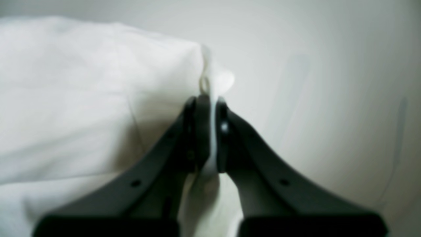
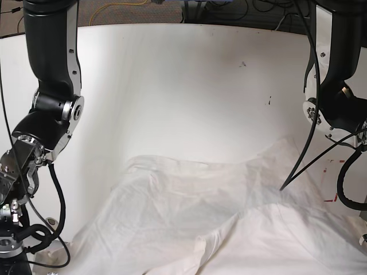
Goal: Layout the t-shirt on the table in an organized manner, then fold the t-shirt properly
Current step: 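Lift the shirt with both grippers and shake it out, then lay the shirt flat on the table and release both grippers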
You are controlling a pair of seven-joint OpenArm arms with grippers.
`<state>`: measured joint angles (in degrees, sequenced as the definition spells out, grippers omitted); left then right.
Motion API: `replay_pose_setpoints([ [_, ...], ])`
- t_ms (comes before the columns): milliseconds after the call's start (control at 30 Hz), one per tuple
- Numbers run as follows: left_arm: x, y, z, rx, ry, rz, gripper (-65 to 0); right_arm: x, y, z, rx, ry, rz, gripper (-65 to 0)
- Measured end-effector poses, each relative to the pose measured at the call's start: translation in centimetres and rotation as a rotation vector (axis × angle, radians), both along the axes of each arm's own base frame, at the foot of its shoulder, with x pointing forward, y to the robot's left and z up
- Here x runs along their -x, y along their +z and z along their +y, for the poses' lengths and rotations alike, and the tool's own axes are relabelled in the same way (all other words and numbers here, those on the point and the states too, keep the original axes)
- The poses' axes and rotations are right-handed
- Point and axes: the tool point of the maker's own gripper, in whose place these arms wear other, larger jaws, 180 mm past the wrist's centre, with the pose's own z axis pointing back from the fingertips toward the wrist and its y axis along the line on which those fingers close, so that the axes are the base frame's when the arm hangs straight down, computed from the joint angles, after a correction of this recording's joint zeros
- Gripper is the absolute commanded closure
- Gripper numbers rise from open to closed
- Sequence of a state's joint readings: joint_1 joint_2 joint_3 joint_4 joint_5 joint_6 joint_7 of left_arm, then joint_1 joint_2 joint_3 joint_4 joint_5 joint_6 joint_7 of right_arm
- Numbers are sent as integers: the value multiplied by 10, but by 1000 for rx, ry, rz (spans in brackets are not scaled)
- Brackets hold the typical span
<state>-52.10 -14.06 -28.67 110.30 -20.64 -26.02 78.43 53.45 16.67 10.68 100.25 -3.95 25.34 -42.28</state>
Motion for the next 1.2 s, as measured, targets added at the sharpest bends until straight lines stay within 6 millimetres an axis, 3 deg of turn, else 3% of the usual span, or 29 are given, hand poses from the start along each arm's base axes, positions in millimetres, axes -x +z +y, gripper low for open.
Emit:
replay_pose_setpoints([
  [267, 0, -77, -2, -66, -18, 197, -25, 14, -63, 3, 40, -12, 102, -2],
  [533, 23, -186, -9, -117, -65, 460, -24, 44, -158, -6, 15, -32, 272, -2],
  [833, 91, -305, -32, -142, -153, 762, -22, 91, -274, -25, -80, -104, 530, -2],
  [1067, 159, -373, -37, -116, -184, 980, -3, 133, -338, -27, -141, -134, 682, -2],
  [1200, 199, -396, -28, -93, -158, 1083, -3, 158, -368, -28, -170, -160, 764, -2],
])
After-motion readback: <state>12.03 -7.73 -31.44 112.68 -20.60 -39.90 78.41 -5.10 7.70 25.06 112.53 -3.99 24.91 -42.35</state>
